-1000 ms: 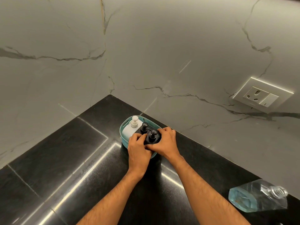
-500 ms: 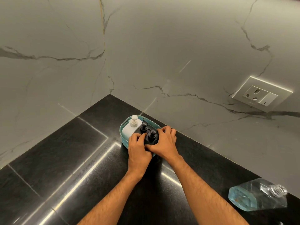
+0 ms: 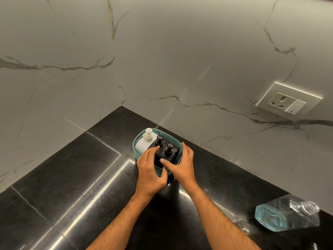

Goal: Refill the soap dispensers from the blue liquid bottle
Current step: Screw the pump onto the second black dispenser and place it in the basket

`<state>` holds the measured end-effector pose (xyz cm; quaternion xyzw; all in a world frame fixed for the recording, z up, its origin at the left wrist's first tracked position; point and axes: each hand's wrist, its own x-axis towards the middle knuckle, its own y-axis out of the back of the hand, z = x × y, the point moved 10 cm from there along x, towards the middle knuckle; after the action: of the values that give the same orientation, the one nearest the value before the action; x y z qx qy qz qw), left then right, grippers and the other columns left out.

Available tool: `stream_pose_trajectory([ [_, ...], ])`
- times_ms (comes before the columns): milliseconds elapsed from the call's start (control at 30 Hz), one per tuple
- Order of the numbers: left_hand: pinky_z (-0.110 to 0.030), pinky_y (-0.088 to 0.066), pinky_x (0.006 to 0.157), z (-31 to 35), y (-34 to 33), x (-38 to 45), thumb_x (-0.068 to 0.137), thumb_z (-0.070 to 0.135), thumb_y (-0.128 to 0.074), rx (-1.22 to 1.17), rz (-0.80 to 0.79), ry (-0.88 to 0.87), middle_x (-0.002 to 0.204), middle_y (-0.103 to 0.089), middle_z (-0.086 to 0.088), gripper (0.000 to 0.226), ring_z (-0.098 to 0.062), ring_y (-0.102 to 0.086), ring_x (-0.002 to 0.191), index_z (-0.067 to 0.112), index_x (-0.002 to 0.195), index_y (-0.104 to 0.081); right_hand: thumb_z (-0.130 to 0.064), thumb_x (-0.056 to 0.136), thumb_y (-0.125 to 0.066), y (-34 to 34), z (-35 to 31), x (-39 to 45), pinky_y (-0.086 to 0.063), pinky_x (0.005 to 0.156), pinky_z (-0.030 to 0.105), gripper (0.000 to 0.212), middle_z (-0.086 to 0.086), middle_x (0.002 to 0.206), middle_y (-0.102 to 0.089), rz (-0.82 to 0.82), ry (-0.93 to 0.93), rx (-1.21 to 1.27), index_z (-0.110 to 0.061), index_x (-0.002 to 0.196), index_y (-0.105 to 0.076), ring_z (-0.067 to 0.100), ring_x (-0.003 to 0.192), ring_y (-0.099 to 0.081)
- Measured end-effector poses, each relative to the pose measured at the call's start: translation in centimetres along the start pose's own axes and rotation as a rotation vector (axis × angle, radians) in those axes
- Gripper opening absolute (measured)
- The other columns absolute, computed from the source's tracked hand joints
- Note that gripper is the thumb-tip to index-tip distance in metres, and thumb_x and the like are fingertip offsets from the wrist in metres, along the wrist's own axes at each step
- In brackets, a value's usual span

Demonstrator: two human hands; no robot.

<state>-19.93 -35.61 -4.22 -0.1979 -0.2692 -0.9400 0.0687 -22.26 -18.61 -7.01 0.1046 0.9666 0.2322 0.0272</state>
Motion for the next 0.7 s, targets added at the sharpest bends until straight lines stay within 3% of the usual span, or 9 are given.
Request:
stream_pose_trajectory([
  [67, -0.037, -0.04, 0.116, -0.3, 0.7, 0.1, 0.076, 0.022, -0.069, -0.024, 0.022, 0.006, 0.144, -0.054, 0.009, 0.074, -0.011, -0.049, 0.137, 0.021, 0.147, -0.049, -0.04, 0.071, -0.092, 0.1, 0.9, -0.7, -0.038, 0.091, -0.001, 0.105, -0.009, 0.144, -0.032, 0.036, -0.07, 0.114, -0.023, 0.156, -0.033, 0.001, 0.127, -0.042],
  [167, -0.034, -0.043, 0.112, -1.3, 2.1, 0.8, 0.079, 0.016, -0.065, -0.117, 0.065, 0.082, 0.145, -0.053, 0.007, 0.07, -0.016, -0.05, 0.134, 0.022, 0.147, -0.048, -0.045, 0.08, -0.086, -0.7, 2.3, -2.0, -0.041, 0.108, 0.025, 0.104, -0.008, 0.155, -0.029, 0.041, -0.197, 0.286, -0.026, 0.162, -0.023, 0.007, 0.136, -0.037],
  [300, -0.014, -0.039, 0.108, -2.7, 4.5, 3.0, 0.09, 0.02, -0.059, -0.23, 0.161, 0.168, 0.147, -0.052, 0.002, 0.061, -0.01, -0.051, 0.134, 0.016, 0.15, -0.049, -0.044, 0.099, -0.064, -1.6, 3.1, -2.7, -0.037, 0.121, 0.044, 0.079, -0.003, 0.166, -0.03, 0.094, -0.327, 0.44, -0.028, 0.163, -0.021, 0.016, 0.149, -0.035],
  [367, -0.014, -0.035, 0.111, -4.2, 5.3, 4.1, 0.094, 0.024, -0.057, -0.273, 0.202, 0.25, 0.152, -0.052, 0.002, 0.059, -0.008, -0.048, 0.138, 0.016, 0.152, -0.049, -0.036, 0.106, -0.055, -1.9, 3.2, -2.8, -0.039, 0.121, 0.047, 0.065, -0.001, 0.164, -0.035, 0.124, -0.366, 0.453, -0.027, 0.162, -0.025, 0.019, 0.148, -0.038],
  [533, -0.038, -0.04, 0.118, -9.7, 4.1, 5.2, 0.105, 0.022, -0.052, -0.381, 0.175, 0.557, 0.156, -0.053, 0.001, 0.049, -0.014, -0.049, 0.141, 0.02, 0.154, -0.05, -0.022, 0.107, -0.05, -2.6, 2.9, -2.7, -0.046, 0.115, 0.048, 0.048, -0.003, 0.148, -0.054, 0.164, -0.38, 0.459, -0.029, 0.154, -0.041, 0.017, 0.135, -0.052],
  [700, -0.034, -0.051, 0.098, -13.1, 1.1, 5.2, 0.107, 0.027, -0.05, -0.527, 0.075, 0.74, 0.137, -0.067, -0.006, 0.034, -0.016, -0.063, 0.117, 0.016, 0.136, -0.066, -0.012, 0.106, -0.043, -2.6, 3.0, -2.6, -0.05, 0.11, 0.046, 0.047, -0.003, 0.142, -0.059, 0.18, -0.396, 0.401, -0.026, 0.15, -0.047, 0.016, 0.128, -0.057],
])
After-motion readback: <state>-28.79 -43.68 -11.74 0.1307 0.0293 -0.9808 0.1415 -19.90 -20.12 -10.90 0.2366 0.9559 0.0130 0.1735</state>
